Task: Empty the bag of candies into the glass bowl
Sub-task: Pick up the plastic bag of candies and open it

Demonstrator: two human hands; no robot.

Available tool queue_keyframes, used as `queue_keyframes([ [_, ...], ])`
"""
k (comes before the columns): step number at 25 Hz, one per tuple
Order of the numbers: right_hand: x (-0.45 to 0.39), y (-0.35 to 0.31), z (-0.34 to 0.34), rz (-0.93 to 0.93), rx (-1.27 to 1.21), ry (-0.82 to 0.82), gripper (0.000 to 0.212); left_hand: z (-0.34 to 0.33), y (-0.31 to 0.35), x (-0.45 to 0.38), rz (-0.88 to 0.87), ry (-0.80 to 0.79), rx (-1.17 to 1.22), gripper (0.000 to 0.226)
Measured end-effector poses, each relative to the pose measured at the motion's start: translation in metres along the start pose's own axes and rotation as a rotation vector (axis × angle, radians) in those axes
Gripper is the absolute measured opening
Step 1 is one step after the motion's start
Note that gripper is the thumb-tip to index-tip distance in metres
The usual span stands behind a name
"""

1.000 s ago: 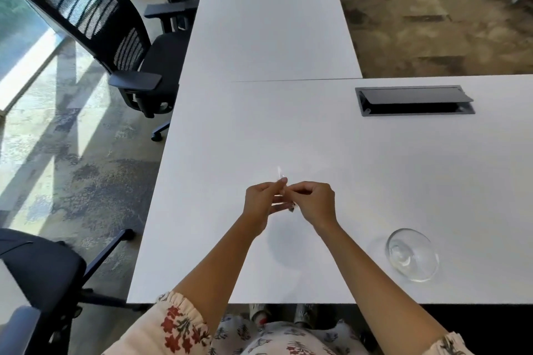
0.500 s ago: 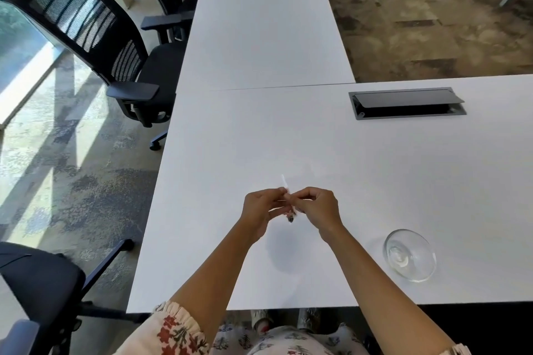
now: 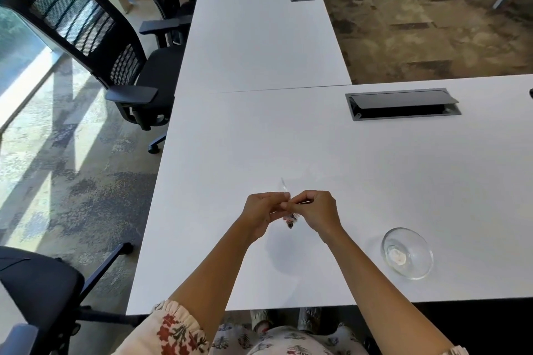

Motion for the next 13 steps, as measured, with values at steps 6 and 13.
queue_keyframes([
  [6,0.0017,0.0014,0.0014,-0.042,-0.162,-0.029,0.028,-0.0036,-0.0021,0.0064,-0.053,-0.009,0.072,0.021],
  [13,0.0039,-0.0072,0.0028,0.006,-0.042,-0.067,0.011,-0.0039,-0.0008,0.0082,-0.064,0.04,-0.008,0.029],
])
Point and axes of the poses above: each hand's wrist, its own x-axis away from the middle knuckle, its own z-axis out of the back of the hand, y = z × x, the point moved 2 cm from there along -x, towards the middle knuckle, and after that the axes turned 5 degrees about -x, right-handed, at the moved point
